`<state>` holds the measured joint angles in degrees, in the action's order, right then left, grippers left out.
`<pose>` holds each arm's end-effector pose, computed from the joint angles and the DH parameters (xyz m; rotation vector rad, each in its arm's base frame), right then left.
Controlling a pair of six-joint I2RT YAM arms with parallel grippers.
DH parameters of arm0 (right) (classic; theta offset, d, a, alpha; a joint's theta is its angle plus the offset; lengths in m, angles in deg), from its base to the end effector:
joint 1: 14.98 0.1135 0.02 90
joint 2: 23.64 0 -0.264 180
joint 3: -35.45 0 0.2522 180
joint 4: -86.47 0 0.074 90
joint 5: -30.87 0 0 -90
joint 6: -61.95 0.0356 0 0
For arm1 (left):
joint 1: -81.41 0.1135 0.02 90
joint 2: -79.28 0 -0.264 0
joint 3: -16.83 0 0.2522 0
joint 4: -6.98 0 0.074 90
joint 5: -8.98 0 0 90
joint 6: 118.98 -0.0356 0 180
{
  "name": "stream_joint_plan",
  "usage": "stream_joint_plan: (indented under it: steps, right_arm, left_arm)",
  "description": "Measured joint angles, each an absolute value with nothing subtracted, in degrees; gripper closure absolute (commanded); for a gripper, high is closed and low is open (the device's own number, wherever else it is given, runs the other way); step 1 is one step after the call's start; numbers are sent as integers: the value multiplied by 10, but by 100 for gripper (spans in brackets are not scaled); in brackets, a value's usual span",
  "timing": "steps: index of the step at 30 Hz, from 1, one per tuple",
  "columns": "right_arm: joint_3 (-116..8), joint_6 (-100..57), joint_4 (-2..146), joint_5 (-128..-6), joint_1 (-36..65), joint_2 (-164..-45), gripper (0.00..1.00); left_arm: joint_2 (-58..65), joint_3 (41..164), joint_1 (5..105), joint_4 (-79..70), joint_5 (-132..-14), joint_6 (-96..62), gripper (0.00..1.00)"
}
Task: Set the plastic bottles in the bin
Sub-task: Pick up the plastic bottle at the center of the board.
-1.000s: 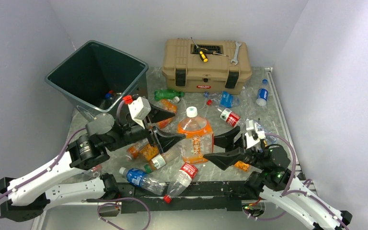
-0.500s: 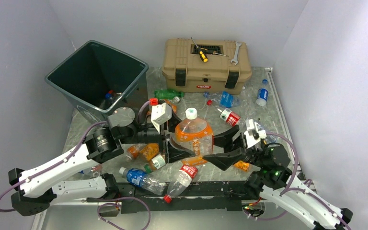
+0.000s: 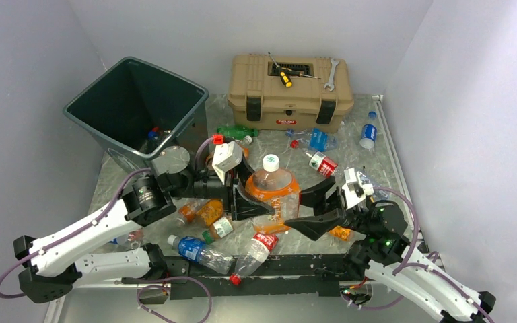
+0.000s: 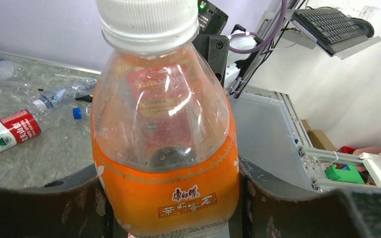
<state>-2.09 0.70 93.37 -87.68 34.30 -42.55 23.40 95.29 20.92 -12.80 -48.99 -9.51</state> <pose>0.0551 0.0901 0.3250 -0.7026 1.1141 1.4608 0.0864 -0.1910 0.4340 1.0555 1.3863 -1.4925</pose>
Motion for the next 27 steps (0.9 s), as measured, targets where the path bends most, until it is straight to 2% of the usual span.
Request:
stream_joint_plan:
  steps: [2,3,4,7,10,14,17,22,24,27]
  right_arm:
    - [-22,7,932,-875,343,-426,41]
    - [-24,7,927,-874,343,-426,18]
    - [-29,7,918,-873,343,-426,3]
    - [-56,2,874,-861,344,-424,0]
    - [-96,-9,809,-820,345,-411,0]
    - [-128,-11,749,-744,345,-384,0]
    - [-127,0,713,-679,345,-368,0]
    - [-89,15,685,-611,345,-369,0]
    - [-66,24,683,-592,345,-374,0]
    - [-34,60,676,-554,345,-381,0]
  left_arm:
    - [234,953,210,-128,-490,-96,57]
    - [234,953,210,-128,-490,-96,58]
    - [234,954,210,-129,-491,-97,59]
    - [233,968,210,-147,-501,-107,60]
    - [234,1008,210,-186,-575,-135,63]
    - [241,1076,210,-238,-772,-197,65]
    - [222,1155,211,-272,-910,-271,63]
    - [174,1221,215,-206,-1108,-444,61]
    - [150,1234,233,-182,-1151,-502,63]
    - [106,1270,319,-182,-1158,-524,62]
